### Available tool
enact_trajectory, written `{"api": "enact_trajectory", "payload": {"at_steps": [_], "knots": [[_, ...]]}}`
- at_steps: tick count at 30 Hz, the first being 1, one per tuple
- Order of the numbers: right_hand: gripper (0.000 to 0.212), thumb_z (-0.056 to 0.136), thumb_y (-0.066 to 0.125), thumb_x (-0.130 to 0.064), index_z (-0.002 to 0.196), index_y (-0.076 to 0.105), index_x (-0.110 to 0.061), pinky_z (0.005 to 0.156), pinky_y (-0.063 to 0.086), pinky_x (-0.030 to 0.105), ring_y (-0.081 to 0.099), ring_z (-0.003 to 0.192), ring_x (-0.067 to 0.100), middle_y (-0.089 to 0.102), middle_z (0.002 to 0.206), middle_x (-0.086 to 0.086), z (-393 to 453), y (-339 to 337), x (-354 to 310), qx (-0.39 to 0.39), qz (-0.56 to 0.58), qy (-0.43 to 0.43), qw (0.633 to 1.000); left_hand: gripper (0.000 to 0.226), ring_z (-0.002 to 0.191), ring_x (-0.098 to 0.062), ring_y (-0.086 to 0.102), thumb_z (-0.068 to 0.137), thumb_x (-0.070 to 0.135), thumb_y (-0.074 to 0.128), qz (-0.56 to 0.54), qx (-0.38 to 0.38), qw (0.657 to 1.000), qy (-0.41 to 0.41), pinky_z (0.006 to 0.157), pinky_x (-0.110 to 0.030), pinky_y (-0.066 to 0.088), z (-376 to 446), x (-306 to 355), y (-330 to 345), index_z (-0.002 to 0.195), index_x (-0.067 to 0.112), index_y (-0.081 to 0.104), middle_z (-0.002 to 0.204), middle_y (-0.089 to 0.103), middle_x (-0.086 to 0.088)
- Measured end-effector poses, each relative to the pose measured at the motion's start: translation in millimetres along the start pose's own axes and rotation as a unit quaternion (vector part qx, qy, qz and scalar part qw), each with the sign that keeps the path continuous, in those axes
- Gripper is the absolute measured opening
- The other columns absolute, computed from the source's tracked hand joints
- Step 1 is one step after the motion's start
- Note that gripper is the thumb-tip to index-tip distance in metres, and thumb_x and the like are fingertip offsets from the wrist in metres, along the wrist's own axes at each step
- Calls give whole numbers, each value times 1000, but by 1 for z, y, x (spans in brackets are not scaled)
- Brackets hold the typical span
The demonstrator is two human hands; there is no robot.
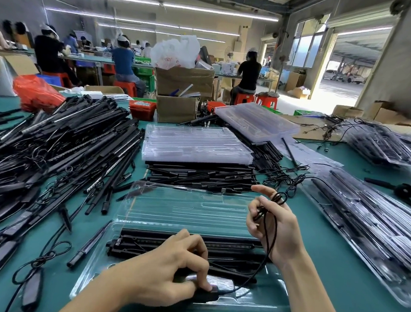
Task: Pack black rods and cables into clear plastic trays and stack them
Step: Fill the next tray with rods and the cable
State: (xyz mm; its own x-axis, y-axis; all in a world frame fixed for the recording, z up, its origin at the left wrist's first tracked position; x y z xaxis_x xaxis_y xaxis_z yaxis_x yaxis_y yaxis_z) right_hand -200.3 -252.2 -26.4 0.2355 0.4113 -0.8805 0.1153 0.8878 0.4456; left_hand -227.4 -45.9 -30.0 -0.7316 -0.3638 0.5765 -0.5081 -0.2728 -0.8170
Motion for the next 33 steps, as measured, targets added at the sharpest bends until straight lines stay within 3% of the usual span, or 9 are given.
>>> {"api": "enact_trajectory", "payload": {"at_steps": [6,9,12,16,20,25,29,31,33], "knots": [[27,85,57,-21,109,64,-13,43,28,21,45,46,21,50,68,8,0,-2,0,0,-8,2,1000,6,116,-12,41,92,42,65,-32,14,999,14,102,-25,37,-3,-5,-2,88,43,69,113,45,18],[24,85,57,-20,107,65,-14,44,28,20,46,47,20,51,68,8,0,-4,0,2,-6,4,1000,12,117,-12,41,92,51,66,-37,21,999,23,103,-25,37,-3,-8,-1,92,40,71,114,47,19],[24,85,57,-20,107,65,-14,43,28,20,46,47,21,52,68,8,0,-3,0,-1,-6,2,1000,6,117,-12,41,91,49,68,-34,24,999,33,103,-26,38,-2,-5,-1,86,48,66,115,46,19],[24,86,56,-20,107,65,-14,44,28,20,47,47,21,52,68,8,-1,-2,0,-6,-7,-2,1000,13,114,-8,40,92,42,70,15,20,999,48,97,-20,38,1,0,2,85,32,67,114,44,21],[25,86,55,-20,108,63,-12,44,26,21,47,46,21,52,68,8,-1,0,0,-10,-2,-6,1000,14,115,-7,39,95,41,66,27,15,998,55,95,-18,38,1,1,6,84,32,64,116,46,22],[25,86,54,-20,109,61,-11,44,26,20,46,47,21,51,68,9,-1,3,0,-15,-7,-2,1000,23,116,-9,44,94,50,61,-65,14,998,-2,98,-22,38,0,-9,4,87,29,68,113,55,19],[26,87,52,-26,106,59,-10,42,26,21,46,46,21,50,67,8,0,2,0,-5,-5,7,1000,29,114,-2,47,90,63,52,20,143,988,-56,101,-30,36,0,-30,-20,96,37,65,107,57,25],[25,87,51,-30,100,58,-10,41,27,22,46,46,22,48,64,8,1,1,0,4,-1,17,1000,53,130,4,32,87,79,28,119,164,969,-143,114,-35,23,-5,-53,-27,118,47,56,130,46,30],[21,87,50,-31,92,57,-12,40,29,23,47,48,21,45,59,7,2,-1,0,19,-1,19,1000,70,148,-6,10,83,85,7,173,141,944,-243,121,-39,4,-11,-76,-24,142,57,30,158,24,16]]}}
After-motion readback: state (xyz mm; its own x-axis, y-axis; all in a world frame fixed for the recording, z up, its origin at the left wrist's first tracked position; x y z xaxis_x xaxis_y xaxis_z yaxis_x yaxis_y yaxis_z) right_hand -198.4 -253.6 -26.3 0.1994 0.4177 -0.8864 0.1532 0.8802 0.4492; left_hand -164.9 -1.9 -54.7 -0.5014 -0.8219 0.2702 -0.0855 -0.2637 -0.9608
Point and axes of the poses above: each hand's wrist, its own z-axis towards the middle knuckle, its own y-axis out of the palm, x = y × z, the point moved 7 cm from there along z, towards the middle knuckle
